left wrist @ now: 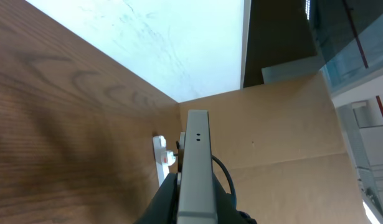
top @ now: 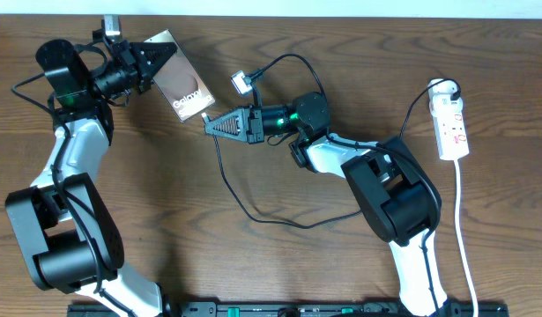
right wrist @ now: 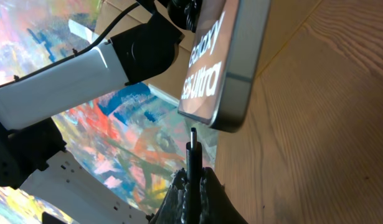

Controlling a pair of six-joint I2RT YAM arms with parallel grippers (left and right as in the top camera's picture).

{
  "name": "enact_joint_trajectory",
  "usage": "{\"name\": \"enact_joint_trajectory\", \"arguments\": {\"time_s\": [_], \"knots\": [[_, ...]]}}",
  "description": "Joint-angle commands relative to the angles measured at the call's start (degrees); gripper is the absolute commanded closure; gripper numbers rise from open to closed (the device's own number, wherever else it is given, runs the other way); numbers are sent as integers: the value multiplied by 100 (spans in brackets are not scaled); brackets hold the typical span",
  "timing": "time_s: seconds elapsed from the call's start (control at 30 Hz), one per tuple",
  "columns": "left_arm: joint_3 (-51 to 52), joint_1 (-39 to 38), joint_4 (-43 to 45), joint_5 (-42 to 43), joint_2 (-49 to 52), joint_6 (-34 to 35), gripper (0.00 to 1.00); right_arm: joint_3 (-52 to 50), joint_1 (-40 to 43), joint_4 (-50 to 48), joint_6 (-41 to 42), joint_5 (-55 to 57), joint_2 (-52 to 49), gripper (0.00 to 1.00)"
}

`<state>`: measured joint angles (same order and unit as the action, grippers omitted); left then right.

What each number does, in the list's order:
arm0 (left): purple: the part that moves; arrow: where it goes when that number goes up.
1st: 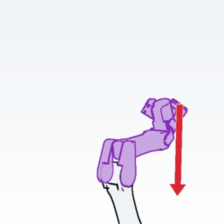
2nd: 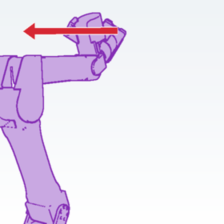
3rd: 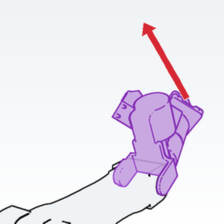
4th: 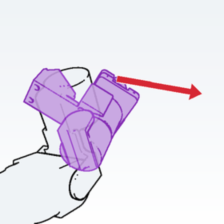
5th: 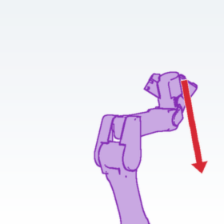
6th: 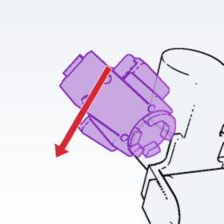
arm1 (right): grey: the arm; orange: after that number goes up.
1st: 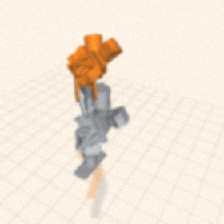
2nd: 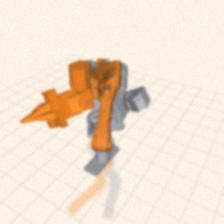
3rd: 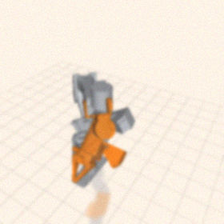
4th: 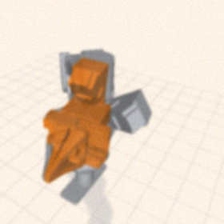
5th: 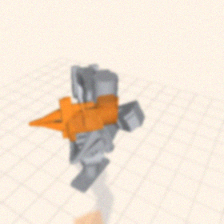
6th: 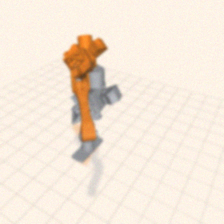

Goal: Plug charger to phone and switch on socket
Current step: 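Push the plug with the right gripper into the phone's bottom port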

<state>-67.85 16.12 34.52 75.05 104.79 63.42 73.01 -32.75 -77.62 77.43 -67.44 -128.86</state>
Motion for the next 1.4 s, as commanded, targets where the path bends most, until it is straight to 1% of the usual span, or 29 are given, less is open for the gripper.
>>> {"name": "enact_joint_trajectory", "arguments": {"time_s": [0.0, 0.27, 0.9, 1.03, 1.37], "knots": [[-63, 17, 50, 225, -74, 24, 93, 37, 20, -15, -85, 46, 59, 99], [-63, -24, 50, 361, -74, 9, 93, 37, 20, -15, -83, 46, 59, 99], [-63, -273, 50, 337, -74, -79, 93, 37, 20, -13, -81, 46, 59, 99], [-61, -334, 50, 341, -74, -186, 93, 39, 20, -13, -81, 46, 59, 99], [-63, -177, 52, 234, -74, -280, 93, 37, 20, -13, -81, 20, 59, 99]]}}
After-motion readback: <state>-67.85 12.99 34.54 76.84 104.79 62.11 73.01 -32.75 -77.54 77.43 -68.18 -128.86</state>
